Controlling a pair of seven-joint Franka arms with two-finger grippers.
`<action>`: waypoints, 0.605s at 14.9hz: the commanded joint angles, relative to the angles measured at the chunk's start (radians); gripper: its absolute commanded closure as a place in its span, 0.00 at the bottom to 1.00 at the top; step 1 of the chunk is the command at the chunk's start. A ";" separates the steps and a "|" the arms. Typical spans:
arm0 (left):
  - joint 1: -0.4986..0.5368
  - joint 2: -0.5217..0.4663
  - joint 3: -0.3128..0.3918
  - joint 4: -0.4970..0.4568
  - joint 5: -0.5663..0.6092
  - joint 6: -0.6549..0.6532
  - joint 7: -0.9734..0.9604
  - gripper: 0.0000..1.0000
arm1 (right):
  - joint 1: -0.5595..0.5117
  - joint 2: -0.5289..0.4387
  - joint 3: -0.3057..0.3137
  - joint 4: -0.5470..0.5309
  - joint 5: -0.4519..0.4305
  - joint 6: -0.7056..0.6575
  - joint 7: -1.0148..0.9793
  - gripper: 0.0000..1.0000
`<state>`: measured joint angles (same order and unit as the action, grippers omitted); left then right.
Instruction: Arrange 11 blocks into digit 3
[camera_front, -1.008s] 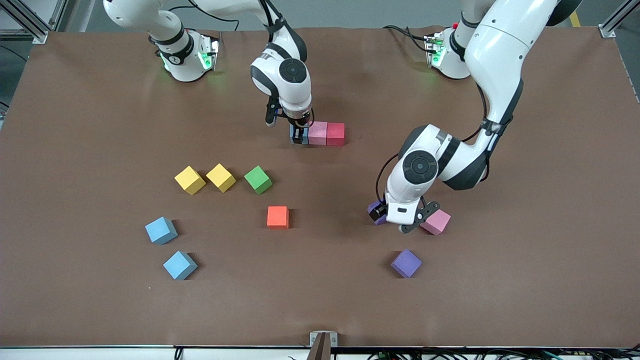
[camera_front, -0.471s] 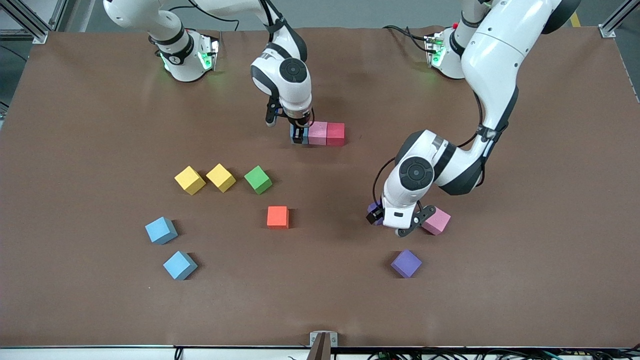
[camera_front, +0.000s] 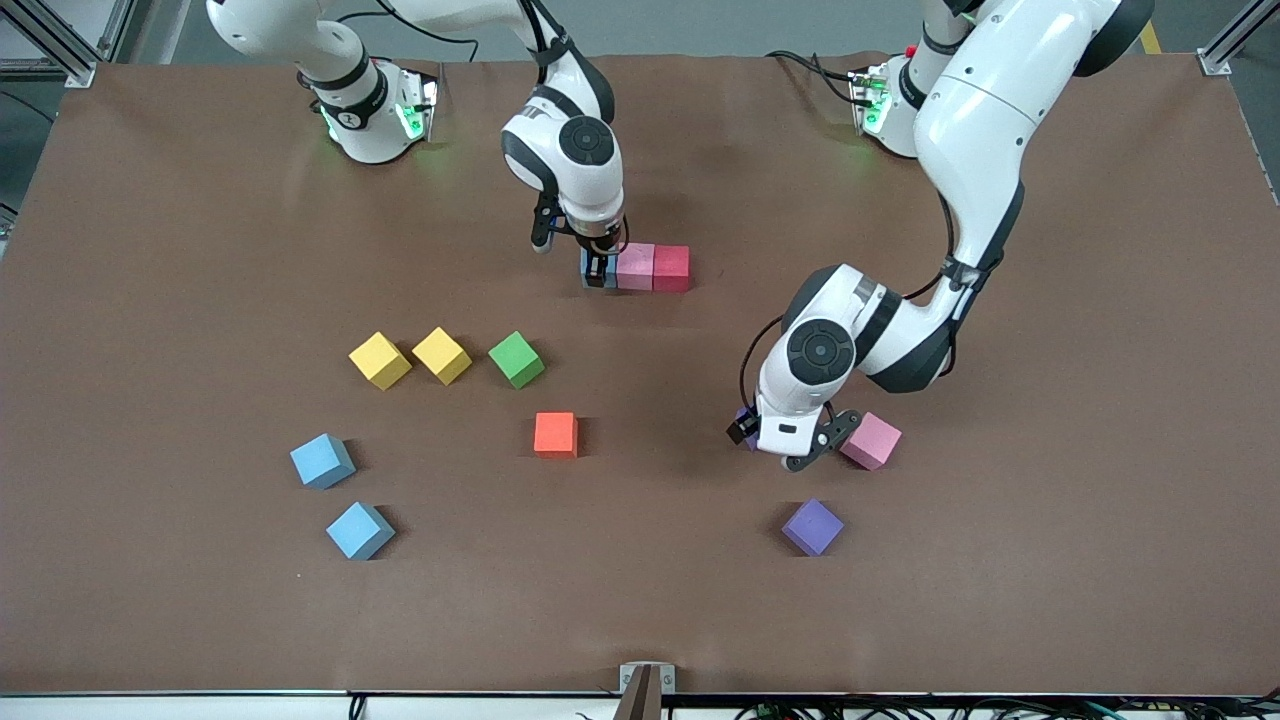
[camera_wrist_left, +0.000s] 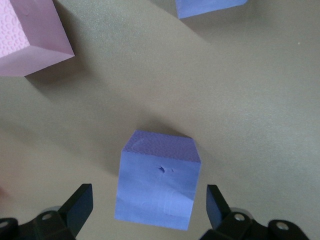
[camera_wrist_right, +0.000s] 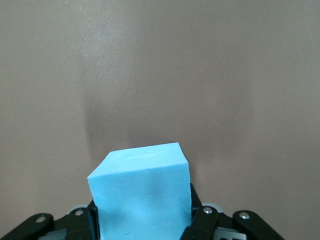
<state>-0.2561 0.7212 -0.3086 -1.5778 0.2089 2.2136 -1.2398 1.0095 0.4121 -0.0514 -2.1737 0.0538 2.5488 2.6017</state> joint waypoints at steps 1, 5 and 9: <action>-0.006 0.032 -0.001 0.032 0.027 -0.022 -0.012 0.00 | 0.026 0.039 -0.004 0.015 0.006 0.001 0.031 1.00; -0.015 0.046 -0.001 0.032 0.029 -0.015 -0.012 0.00 | 0.026 0.039 -0.004 0.017 0.006 0.001 0.031 1.00; -0.014 0.053 -0.001 0.033 0.082 -0.008 -0.003 0.00 | 0.020 0.039 -0.004 0.023 0.006 0.001 0.031 1.00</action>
<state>-0.2665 0.7612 -0.3086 -1.5714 0.2476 2.2143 -1.2398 1.0096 0.4136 -0.0515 -2.1696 0.0538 2.5436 2.6048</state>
